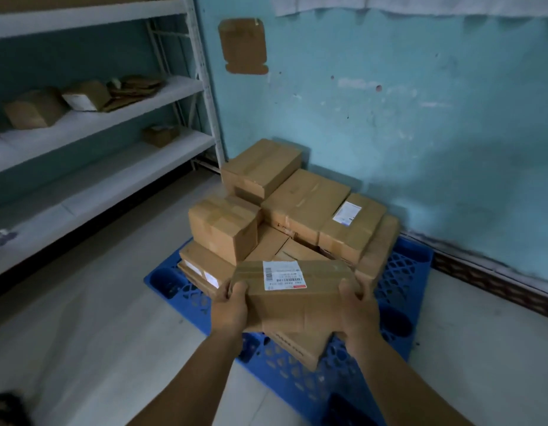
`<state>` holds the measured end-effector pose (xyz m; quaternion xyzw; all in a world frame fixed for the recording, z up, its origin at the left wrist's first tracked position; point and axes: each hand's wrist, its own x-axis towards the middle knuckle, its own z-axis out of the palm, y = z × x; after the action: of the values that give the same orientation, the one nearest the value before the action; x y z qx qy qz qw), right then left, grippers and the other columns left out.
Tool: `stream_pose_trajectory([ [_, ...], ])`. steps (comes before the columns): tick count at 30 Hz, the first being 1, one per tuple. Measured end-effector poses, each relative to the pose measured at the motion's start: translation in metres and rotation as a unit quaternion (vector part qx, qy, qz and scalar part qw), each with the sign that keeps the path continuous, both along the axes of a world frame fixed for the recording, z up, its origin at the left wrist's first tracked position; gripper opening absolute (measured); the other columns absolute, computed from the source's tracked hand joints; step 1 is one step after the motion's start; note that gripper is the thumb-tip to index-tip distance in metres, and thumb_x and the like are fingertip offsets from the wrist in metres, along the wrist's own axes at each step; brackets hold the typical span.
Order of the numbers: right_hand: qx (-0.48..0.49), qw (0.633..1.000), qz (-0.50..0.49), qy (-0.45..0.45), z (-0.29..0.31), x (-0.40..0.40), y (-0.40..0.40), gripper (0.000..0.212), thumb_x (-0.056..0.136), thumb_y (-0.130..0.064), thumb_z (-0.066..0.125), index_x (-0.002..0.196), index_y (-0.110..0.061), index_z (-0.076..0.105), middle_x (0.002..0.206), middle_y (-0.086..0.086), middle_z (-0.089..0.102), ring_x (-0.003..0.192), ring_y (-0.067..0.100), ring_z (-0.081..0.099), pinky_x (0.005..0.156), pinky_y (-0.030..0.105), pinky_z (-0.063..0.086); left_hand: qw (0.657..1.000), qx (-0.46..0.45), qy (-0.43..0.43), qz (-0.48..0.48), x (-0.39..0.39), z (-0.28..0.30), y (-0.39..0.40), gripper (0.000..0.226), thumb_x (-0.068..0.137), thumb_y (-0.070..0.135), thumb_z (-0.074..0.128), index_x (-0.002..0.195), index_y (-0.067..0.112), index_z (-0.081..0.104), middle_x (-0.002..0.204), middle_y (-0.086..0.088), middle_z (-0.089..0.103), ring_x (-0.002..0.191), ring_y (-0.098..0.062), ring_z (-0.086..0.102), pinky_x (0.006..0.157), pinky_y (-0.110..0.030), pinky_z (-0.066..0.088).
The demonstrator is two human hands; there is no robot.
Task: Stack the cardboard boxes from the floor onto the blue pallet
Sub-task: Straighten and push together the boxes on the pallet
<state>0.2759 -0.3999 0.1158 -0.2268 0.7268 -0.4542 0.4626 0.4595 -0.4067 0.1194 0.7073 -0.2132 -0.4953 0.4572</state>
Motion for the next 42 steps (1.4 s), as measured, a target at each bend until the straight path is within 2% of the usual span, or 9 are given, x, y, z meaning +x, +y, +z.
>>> stream_pose_trajectory([
  [4,0.016,0.998,-0.055,-0.003,-0.013,0.009,-0.034,0.04,0.082,-0.042,0.056,0.122,-0.04,0.053,0.117,0.003,0.057,0.103,0.026,0.057,0.09,0.052,0.051,0.998,-0.02,-0.027,-0.059,0.01,-0.015,-0.056,0.036,0.093,0.026,0.053,0.127,0.021,0.06,0.121,-0.009,0.062,0.103,-0.024,0.056,0.08,-0.034,0.046],
  [9,0.032,0.996,-0.079,0.007,-0.055,0.007,-0.075,0.073,0.057,-0.059,0.049,0.127,-0.037,0.048,0.118,0.0,0.057,0.106,0.024,0.056,0.091,0.053,0.05,0.989,-0.016,-0.057,-0.133,0.009,-0.035,-0.117,0.038,0.098,0.033,0.05,0.132,0.018,0.055,0.108,-0.005,0.065,0.089,-0.017,0.06,0.062,-0.025,0.044],
  [15,0.081,0.993,-0.082,0.04,-0.133,-0.011,-0.139,0.085,0.053,-0.053,0.051,0.135,-0.034,0.043,0.127,0.002,0.056,0.115,0.027,0.053,0.097,0.055,0.045,0.969,0.02,-0.108,-0.22,-0.008,-0.073,-0.197,0.047,0.099,0.009,0.043,0.143,0.024,0.043,0.085,0.01,0.055,0.068,-0.008,0.049,0.044,-0.015,0.044],
  [19,0.076,0.994,-0.079,0.019,-0.15,-0.016,-0.181,0.058,0.074,-0.023,0.063,0.131,-0.02,0.049,0.128,0.011,0.057,0.113,0.031,0.056,0.096,0.056,0.046,0.96,0.038,-0.123,-0.247,-0.021,-0.111,-0.253,0.051,0.099,0.007,0.041,0.144,0.029,0.039,0.101,0.004,0.056,0.077,-0.005,0.051,0.056,-0.019,0.041],
  [23,0.097,0.991,-0.083,0.037,-0.179,-0.03,-0.217,0.064,0.084,-0.007,0.061,0.144,-0.016,0.04,0.129,0.009,0.052,0.116,0.03,0.053,0.098,0.049,0.046,0.946,0.06,-0.151,-0.28,-0.033,-0.162,-0.299,0.046,0.098,0.007,0.04,0.139,0.029,0.042,0.112,-0.001,0.062,0.086,-0.012,0.061,0.061,-0.019,0.05],
  [28,0.153,0.984,-0.063,0.073,-0.231,-0.044,-0.247,0.062,0.086,-0.007,0.062,0.143,-0.011,0.039,0.132,0.015,0.051,0.116,0.033,0.052,0.091,0.04,0.046,0.91,0.092,-0.232,-0.331,-0.046,-0.223,-0.335,0.057,0.098,0.007,0.04,0.152,0.018,0.026,0.143,-0.013,0.048,0.122,-0.03,0.051,0.095,-0.03,0.043],
  [33,0.169,0.98,-0.082,0.064,-0.275,-0.054,-0.271,0.047,0.086,-0.01,0.061,0.131,-0.011,0.047,0.118,0.015,0.059,0.098,0.029,0.057,0.089,0.048,0.051,0.908,0.125,-0.22,-0.333,-0.064,-0.262,-0.36,0.062,0.098,0.008,0.042,0.154,0.025,0.02,0.149,-0.006,0.041,0.122,-0.029,0.051,0.098,-0.039,0.047],
  [36,0.164,0.978,-0.094,0.084,-0.289,-0.059,-0.281,0.032,0.089,-0.017,0.059,0.12,-0.017,0.05,0.112,0.011,0.06,0.092,0.024,0.056,0.087,0.048,0.051,0.903,0.125,-0.219,-0.348,-0.073,-0.278,-0.374,0.063,0.098,0.008,0.04,0.154,0.025,0.018,0.153,-0.005,0.036,0.129,-0.027,0.045,0.098,-0.029,0.041],
  [42,0.191,0.975,-0.07,0.094,-0.302,-0.064,-0.287,0.062,0.089,-0.021,0.061,0.145,-0.016,0.035,0.137,0.015,0.048,0.121,0.033,0.048,0.103,0.049,0.041,0.901,0.109,-0.213,-0.362,-0.08,-0.295,-0.387,0.064,0.097,0.008,0.038,0.154,0.028,0.017,0.154,-0.004,0.034,0.132,-0.026,0.042,0.107,-0.036,0.037],
])
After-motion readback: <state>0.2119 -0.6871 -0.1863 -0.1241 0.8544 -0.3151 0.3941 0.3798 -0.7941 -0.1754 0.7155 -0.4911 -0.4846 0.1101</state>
